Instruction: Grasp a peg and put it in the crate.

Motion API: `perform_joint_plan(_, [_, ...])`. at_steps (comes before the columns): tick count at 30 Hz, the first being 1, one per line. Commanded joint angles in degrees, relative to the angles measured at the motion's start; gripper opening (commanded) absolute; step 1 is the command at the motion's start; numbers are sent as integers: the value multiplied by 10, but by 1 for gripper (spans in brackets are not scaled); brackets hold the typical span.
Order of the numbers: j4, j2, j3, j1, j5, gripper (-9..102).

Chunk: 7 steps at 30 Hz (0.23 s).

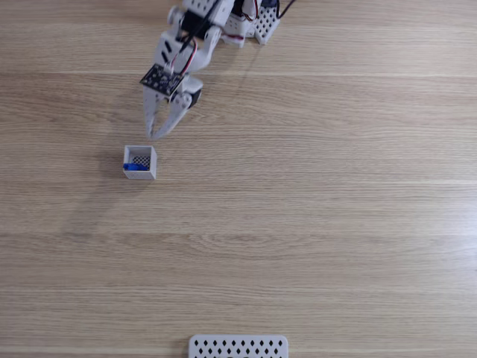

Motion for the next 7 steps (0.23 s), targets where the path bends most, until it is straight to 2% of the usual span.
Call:
perform_joint_plan(1, [113,128,-47,-33,-4,-1])
perform_joint_plan(7, [218,228,-46,-72,-4,-1])
